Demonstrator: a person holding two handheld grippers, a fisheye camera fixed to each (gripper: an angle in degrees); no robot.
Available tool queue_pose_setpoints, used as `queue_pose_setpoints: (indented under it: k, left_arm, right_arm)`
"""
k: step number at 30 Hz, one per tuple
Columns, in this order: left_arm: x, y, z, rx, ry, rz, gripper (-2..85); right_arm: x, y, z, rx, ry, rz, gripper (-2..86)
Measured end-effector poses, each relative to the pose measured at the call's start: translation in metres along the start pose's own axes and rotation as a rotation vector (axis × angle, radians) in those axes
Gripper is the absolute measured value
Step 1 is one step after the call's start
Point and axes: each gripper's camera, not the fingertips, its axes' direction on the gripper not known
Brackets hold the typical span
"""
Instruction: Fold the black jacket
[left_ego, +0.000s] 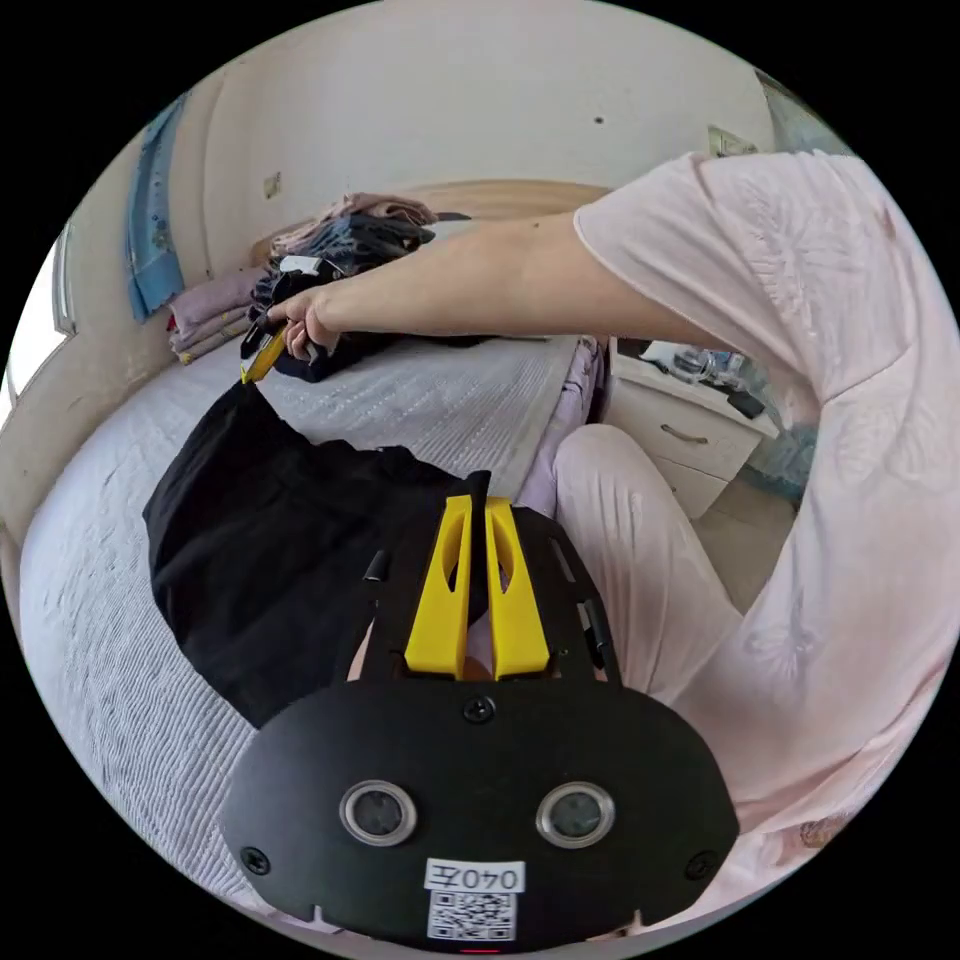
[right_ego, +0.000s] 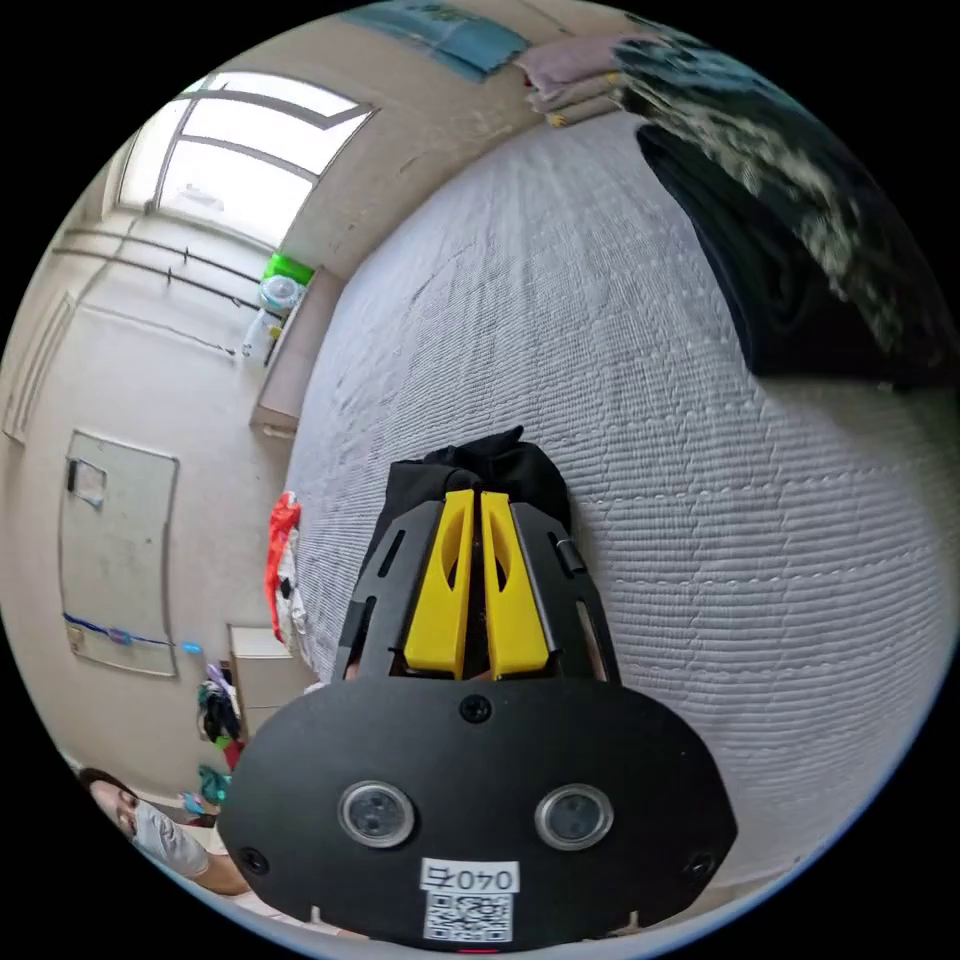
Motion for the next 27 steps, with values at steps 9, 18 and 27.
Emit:
queue_pose_setpoints:
  k: [9,18,27]
  left_arm:
    - [0.010,-0.047,0.029,-0.030,-0.008,0.034,-0.8]
    - [-0.009,-0.041,0.011,0.016,0.126,-0.131,-0.7]
    - [-0.039,-0.047,0.050,-0.163,-0.335,-0.076,-0.8]
  right_arm:
    - [0.059,0.008,-0.012,0.077,-0.243,-0.039,-0.2]
    - [-0.010,0.052,-0.003,0.104,0.554,-0.195,6.0]
    - [-0.137,0.135,0.071,0.073,0.573,-0.649,-0.9]
